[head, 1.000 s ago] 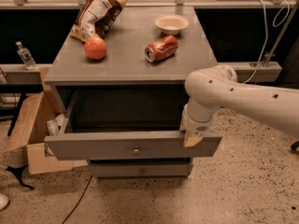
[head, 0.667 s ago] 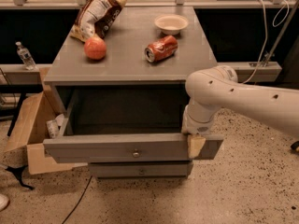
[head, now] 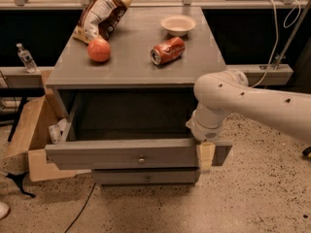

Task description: Open top drawer

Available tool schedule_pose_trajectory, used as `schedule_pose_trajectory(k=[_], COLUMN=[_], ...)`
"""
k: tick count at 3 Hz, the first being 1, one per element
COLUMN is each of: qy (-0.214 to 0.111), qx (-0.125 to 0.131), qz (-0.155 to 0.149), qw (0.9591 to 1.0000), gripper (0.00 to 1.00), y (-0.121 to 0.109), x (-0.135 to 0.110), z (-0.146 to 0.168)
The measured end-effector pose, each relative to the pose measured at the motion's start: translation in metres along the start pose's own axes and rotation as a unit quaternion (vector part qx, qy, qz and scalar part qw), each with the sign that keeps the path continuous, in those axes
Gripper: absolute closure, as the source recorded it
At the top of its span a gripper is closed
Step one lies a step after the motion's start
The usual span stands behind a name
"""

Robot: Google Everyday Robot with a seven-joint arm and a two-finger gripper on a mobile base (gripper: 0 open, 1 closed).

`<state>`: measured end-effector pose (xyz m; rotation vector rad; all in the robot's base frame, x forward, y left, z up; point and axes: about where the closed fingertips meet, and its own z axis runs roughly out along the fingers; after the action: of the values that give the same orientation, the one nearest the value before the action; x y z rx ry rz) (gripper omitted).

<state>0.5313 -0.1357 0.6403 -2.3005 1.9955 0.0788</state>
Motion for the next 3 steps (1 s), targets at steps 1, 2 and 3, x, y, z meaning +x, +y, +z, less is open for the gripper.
schedule_pose_trajectory(k=[1, 2, 3], qy=[-0.014, -0.017, -0.007], qx=[-0.018, -0.021, -0.027], qz=[0.012, 0.027, 0.046], qw=[0.9997, 0.9993, 0.9985], gripper=[0.00, 0.04, 0.19], y=[0.018, 0.045, 0.074], x=[-0.002, -0.005, -0.006], z=[0.003, -0.003, -0.008])
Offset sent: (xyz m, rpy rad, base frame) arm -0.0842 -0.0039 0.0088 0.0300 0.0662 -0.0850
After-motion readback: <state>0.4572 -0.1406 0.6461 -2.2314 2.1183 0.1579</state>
